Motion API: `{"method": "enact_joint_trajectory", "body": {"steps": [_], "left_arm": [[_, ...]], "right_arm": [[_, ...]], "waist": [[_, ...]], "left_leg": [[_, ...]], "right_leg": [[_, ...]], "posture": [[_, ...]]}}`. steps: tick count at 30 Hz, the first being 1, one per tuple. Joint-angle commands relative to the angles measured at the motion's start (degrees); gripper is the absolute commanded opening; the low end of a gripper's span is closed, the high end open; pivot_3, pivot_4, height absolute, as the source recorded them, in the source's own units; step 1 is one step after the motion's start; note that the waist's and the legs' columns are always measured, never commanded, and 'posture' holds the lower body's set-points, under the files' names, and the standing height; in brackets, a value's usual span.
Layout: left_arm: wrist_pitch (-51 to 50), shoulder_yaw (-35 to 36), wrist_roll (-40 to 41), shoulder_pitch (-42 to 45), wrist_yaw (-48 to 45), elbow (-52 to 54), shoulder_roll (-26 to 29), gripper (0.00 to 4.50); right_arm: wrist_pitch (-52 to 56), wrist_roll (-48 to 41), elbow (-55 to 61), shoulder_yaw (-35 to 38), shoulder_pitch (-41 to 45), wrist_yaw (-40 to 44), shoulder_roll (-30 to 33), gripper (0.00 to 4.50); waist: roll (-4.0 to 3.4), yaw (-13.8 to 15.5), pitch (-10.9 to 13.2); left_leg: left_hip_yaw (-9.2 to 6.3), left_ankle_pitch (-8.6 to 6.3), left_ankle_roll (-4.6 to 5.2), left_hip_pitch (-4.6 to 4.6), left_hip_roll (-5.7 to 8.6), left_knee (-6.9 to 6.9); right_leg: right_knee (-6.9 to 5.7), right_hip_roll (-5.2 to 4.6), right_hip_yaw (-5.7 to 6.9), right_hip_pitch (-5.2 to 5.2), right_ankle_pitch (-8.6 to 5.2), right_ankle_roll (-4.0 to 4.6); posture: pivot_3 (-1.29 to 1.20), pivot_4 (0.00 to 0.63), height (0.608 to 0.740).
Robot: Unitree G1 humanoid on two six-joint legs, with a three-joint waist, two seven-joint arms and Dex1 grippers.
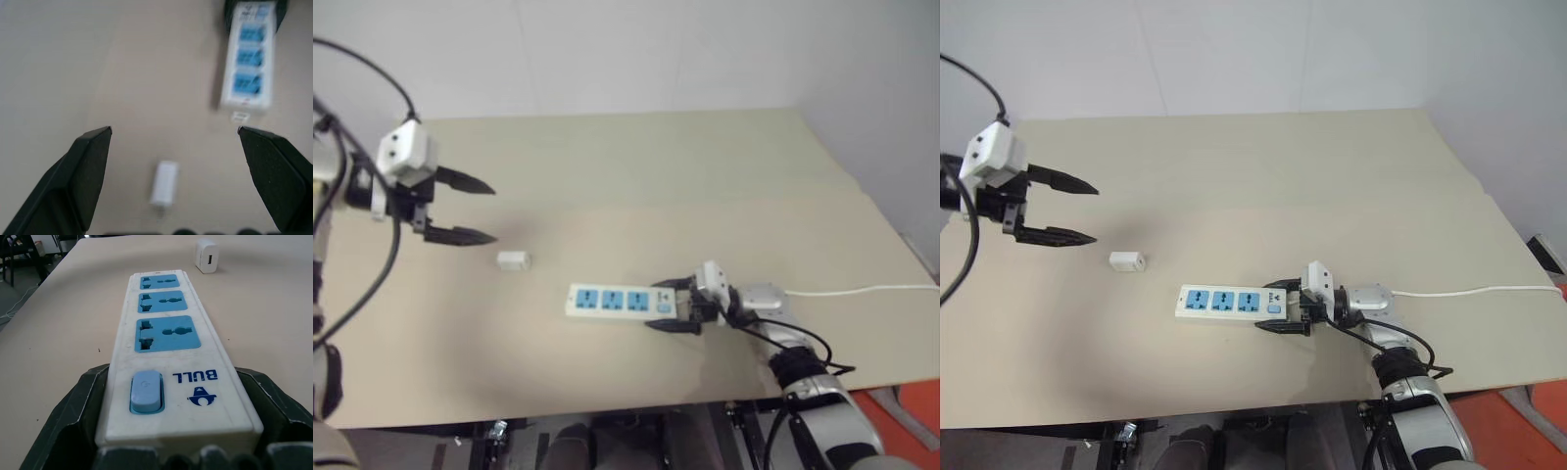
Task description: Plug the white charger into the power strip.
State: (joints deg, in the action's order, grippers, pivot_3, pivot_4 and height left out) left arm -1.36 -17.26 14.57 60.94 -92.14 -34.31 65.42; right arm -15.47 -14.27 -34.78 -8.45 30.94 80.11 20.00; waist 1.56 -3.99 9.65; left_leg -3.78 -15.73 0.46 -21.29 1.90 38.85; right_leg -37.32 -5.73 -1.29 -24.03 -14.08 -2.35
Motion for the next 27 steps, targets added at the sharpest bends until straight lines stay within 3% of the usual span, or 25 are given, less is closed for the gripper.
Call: {"method": "enact_joint_trajectory", "body": {"steps": [1,4,9,13,18,21,27], "left_arm": [[10.7,-12.3,-7.6,9.2,-0.4,-8.1,0.3,4.5],[16.0,-22.8,-11.6,17.1,-0.4,-13.7,-3.3,4.5],[21.7,-39.8,-11.7,23.3,-0.4,-17.4,-6.5,4.5],[22.9,-46.8,-10.2,24.8,-0.4,-18.9,-9.1,4.5],[22.5,-47.0,-14.6,26.5,-0.4,-22.5,-13.7,4.5],[20.6,-42.5,-20.7,25.8,-0.4,-23.7,-16.9,4.5],[17.9,-39.3,-22.4,22.0,-0.4,-21.1,-17.7,4.5]], "right_arm": [[-0.7,0.6,-1.0,-0.8,0.0,0.7,-0.9,3.43],[-0.6,0.5,-0.7,-0.9,-0.3,0.9,-1.0,3.43],[-0.9,0.9,-1.2,-1.2,-0.4,1.1,-1.1,3.43],[-0.3,1.0,-0.7,-1.2,-0.3,0.8,-1.2,3.43],[0.7,1.0,-0.1,-1.3,-0.2,1.0,-1.0,3.43],[1.2,1.1,0.2,-1.2,0.1,0.8,-1.1,3.43],[1.7,1.1,0.6,-1.0,0.0,0.2,-1.2,3.43]], "waist": [[0.01,-0.1,0.0],[0.04,0.1,0.0],[0.08,-0.1,0.0],[0.09,-0.1,0.0],[0.19,0.1,0.1],[0.19,0.0,0.1],[0.2,-0.2,0.1]], "left_leg": [[0.06,-0.01,0.01,0.02,-0.02,-0.01],[0.18,-0.02,0.03,0.02,-0.04,0.03],[0.29,-0.08,0.13,0.0,-0.13,0.08],[0.41,-0.16,0.27,0.03,-0.25,0.09],[0.44,-0.17,0.28,0.0,-0.26,0.17],[0.47,-0.18,0.3,0.01,-0.27,0.17],[0.56,-0.22,0.38,0.05,-0.31,0.15]], "right_leg": [[0.0,0.02,-0.06,-0.01,0.0,0.0],[-0.34,0.07,-0.12,-0.02,0.0,-0.01],[-0.41,0.17,-0.33,-0.11,-0.01,-0.04],[-0.42,0.37,-0.61,-0.21,-0.01,-0.04],[-0.42,0.4,-0.65,-0.2,-0.01,-0.04],[-0.41,0.42,-0.67,-0.19,-0.01,-0.04],[-0.44,0.48,-0.83,-0.25,-0.01,-0.04]], "posture": [[0.0,0.15,0.74],[0.0,0.15,0.74],[0.0,0.15,0.74],[0.0,0.15,0.74],[0.0,0.15,0.74],[0.0,0.15,0.74],[0.0,0.15,0.74]]}}
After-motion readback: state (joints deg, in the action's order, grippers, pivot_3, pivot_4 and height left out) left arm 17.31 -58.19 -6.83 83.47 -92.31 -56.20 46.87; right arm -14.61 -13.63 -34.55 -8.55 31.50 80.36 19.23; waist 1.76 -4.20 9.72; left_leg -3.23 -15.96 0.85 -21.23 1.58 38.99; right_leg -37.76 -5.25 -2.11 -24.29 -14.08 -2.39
